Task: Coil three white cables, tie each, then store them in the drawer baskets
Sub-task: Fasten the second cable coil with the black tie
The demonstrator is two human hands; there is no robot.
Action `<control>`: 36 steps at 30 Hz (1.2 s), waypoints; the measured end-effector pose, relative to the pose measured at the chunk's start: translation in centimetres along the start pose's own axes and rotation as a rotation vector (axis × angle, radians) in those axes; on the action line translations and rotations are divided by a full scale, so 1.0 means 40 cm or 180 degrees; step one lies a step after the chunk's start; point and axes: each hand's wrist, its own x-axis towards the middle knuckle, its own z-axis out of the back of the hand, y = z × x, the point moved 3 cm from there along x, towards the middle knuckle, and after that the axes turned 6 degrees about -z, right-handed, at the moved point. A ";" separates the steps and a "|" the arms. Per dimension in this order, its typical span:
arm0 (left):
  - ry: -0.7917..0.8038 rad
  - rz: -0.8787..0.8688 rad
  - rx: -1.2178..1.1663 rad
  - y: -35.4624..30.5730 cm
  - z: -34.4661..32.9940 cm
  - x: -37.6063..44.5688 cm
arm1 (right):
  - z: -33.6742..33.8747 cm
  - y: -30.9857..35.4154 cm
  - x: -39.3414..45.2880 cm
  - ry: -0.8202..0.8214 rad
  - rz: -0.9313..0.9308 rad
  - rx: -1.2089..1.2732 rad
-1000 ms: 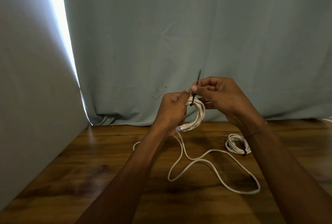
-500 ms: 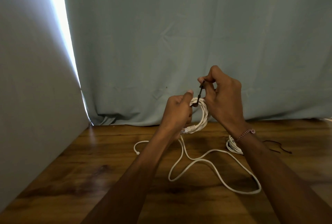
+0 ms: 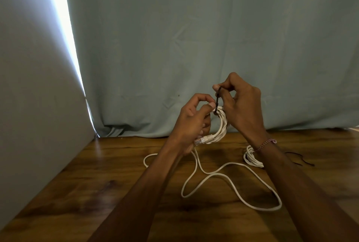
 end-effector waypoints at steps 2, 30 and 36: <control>0.0002 -0.0006 -0.0008 0.000 0.000 0.001 | 0.000 -0.002 -0.001 0.0006 0.0004 0.0010; 0.0167 -0.0330 0.0438 -0.008 0.012 0.002 | 0.005 0.005 0.006 0.0012 -0.0011 -0.0010; 0.0220 -0.0676 0.0562 -0.012 0.019 0.004 | 0.025 0.017 0.018 0.0263 -0.0406 0.0324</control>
